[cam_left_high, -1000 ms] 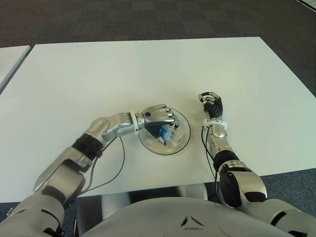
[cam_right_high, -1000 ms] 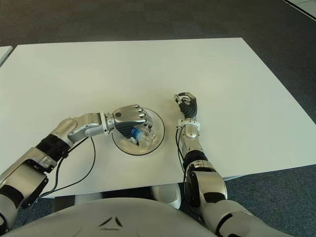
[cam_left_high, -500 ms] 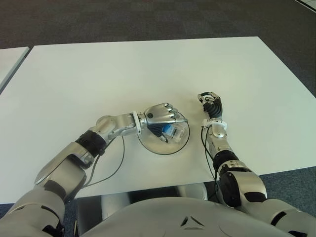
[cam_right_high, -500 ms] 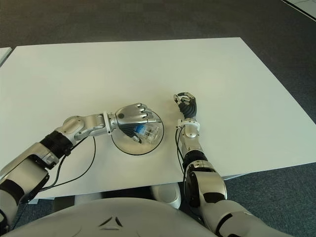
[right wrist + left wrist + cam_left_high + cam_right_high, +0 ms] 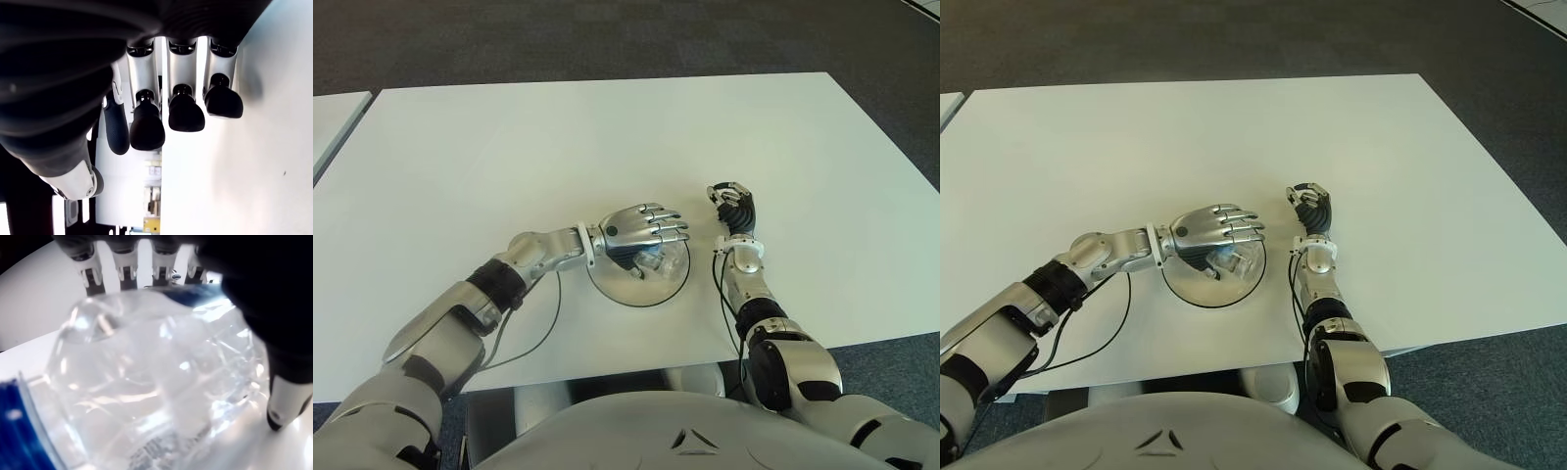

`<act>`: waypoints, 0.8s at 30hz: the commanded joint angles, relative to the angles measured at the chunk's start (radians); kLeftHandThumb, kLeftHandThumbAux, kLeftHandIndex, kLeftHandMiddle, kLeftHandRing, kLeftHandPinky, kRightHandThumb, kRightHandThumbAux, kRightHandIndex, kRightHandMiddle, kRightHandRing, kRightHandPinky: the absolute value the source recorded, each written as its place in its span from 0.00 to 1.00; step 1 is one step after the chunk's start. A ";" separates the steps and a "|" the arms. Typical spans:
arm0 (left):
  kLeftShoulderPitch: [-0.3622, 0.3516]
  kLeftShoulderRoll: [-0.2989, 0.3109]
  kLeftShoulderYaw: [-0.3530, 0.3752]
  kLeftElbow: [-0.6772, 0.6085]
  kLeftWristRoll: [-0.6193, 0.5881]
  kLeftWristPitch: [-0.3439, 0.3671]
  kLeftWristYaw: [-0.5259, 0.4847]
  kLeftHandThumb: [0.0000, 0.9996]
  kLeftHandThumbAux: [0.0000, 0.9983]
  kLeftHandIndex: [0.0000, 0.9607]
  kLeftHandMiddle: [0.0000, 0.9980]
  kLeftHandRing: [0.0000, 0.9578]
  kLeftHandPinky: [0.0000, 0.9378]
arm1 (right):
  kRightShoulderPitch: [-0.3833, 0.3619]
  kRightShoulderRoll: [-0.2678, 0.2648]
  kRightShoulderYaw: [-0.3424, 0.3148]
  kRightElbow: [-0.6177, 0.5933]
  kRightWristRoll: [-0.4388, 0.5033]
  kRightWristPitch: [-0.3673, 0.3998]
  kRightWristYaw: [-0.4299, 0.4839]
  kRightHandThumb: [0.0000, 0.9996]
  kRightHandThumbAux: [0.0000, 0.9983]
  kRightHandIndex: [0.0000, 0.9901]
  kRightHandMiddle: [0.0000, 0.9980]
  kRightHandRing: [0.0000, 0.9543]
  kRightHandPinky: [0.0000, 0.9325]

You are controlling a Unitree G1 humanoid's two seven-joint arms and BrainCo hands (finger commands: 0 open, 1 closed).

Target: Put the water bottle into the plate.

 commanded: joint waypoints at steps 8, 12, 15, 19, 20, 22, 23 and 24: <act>0.000 0.025 -0.007 -0.032 0.033 0.064 0.023 0.34 0.59 0.00 0.00 0.00 0.01 | 0.023 0.004 0.003 0.009 -0.003 0.028 0.004 0.70 0.73 0.44 0.83 0.86 0.86; 0.004 0.027 -0.013 -0.042 0.053 0.088 0.060 0.28 0.53 0.00 0.00 0.00 0.00 | 0.021 0.002 0.002 0.013 -0.002 0.028 0.005 0.70 0.73 0.44 0.82 0.85 0.87; 0.003 0.029 -0.016 -0.041 0.057 0.096 0.086 0.25 0.49 0.00 0.00 0.00 0.00 | 0.019 0.001 0.002 0.013 -0.002 0.029 0.007 0.70 0.73 0.44 0.83 0.86 0.87; -0.002 0.034 -0.020 -0.041 0.063 0.103 0.114 0.22 0.44 0.00 0.00 0.00 0.00 | 0.018 0.000 0.002 0.012 -0.002 0.032 0.010 0.70 0.73 0.44 0.83 0.86 0.88; -0.003 0.034 -0.021 -0.040 0.064 0.104 0.118 0.21 0.43 0.00 0.00 0.00 0.00 | 0.018 0.000 0.002 0.012 -0.002 0.033 0.011 0.70 0.73 0.44 0.83 0.86 0.88; -0.008 0.037 -0.022 -0.039 0.065 0.102 0.122 0.20 0.42 0.00 0.00 0.00 0.00 | 0.017 -0.001 0.003 0.012 -0.002 0.035 0.012 0.70 0.73 0.44 0.83 0.86 0.88; -0.012 0.039 -0.021 -0.039 0.064 0.100 0.122 0.19 0.41 0.00 0.00 0.00 0.00 | 0.017 -0.001 0.003 0.012 -0.002 0.036 0.012 0.70 0.73 0.44 0.83 0.86 0.88; -0.015 0.039 -0.020 -0.039 0.063 0.099 0.121 0.19 0.40 0.00 0.00 0.00 0.00 | 0.017 -0.001 0.004 0.012 -0.003 0.037 0.012 0.70 0.73 0.44 0.83 0.86 0.88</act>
